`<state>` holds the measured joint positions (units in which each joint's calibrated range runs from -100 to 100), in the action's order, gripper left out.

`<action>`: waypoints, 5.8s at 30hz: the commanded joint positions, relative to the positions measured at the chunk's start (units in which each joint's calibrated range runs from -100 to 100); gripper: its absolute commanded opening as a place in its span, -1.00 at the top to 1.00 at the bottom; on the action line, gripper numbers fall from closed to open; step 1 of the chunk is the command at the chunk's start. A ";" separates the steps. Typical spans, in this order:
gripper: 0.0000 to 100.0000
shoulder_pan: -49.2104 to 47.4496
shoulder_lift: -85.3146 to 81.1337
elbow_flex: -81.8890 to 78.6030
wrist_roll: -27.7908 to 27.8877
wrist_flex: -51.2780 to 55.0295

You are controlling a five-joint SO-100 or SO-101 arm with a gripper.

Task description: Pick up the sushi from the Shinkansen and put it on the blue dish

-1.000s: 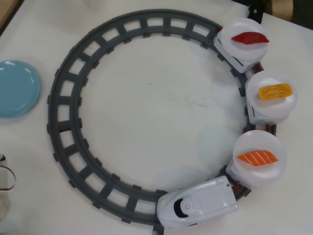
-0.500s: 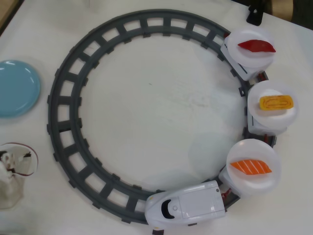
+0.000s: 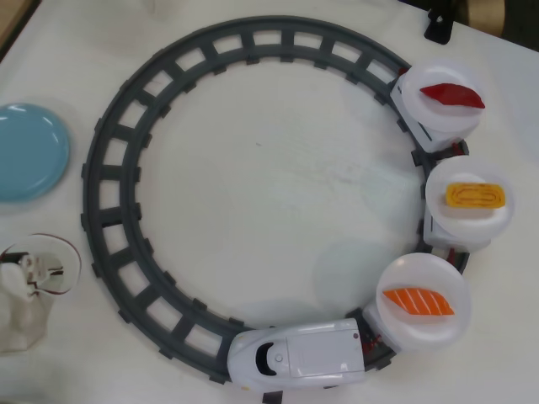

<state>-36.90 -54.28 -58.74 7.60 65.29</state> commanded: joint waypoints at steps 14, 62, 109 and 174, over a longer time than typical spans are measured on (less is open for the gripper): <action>0.94 22.64 0.90 11.49 3.95 9.99; 0.72 49.93 33.00 44.85 5.37 14.15; 0.57 55.92 46.52 41.15 0.45 -1.56; 0.94 -6.14 46.61 72.71 -2.95 23.33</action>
<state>-35.10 -7.38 16.29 5.43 91.76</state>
